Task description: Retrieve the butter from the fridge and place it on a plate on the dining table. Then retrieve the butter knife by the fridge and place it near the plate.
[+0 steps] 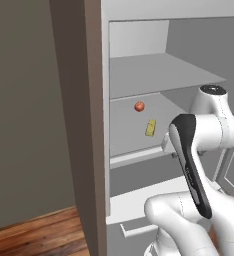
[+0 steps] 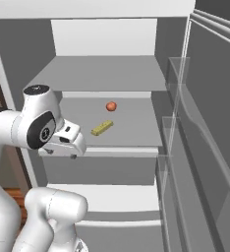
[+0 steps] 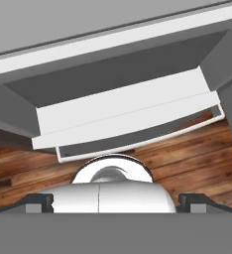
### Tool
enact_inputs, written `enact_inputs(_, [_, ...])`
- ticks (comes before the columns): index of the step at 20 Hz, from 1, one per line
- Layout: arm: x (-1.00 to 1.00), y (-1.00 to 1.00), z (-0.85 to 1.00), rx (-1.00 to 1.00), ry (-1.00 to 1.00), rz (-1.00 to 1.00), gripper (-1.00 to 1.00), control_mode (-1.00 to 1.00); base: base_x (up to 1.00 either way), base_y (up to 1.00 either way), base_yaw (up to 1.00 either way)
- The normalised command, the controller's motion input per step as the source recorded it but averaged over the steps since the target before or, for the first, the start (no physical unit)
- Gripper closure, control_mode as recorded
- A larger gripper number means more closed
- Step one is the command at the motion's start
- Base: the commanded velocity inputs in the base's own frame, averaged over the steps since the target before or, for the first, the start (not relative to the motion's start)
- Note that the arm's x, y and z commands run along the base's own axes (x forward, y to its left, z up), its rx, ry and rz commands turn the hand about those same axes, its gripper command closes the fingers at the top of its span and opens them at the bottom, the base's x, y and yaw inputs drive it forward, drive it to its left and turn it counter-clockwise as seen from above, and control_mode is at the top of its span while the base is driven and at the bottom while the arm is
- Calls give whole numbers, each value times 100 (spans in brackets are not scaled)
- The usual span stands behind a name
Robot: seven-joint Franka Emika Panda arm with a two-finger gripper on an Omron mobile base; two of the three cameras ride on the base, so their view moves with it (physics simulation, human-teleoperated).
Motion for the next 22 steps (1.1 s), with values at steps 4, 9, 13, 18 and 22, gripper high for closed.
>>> enact_inputs(4, [32,0,0,0,-24,-3,-100,-100,0,0,0])
enact_inputs(9, [44,0,0,0,-21,-7,-100,-100,0,0,0])
enact_inputs(13, [66,0,0,0,-15,-6,-100,-100,0,0,0])
enact_inputs(18, [72,0,-5,0,-7,-8,-100,-100,0,0,0])
enact_inputs(22, [68,0,-22,0,-7,-8,-100,-100,0,0,0])
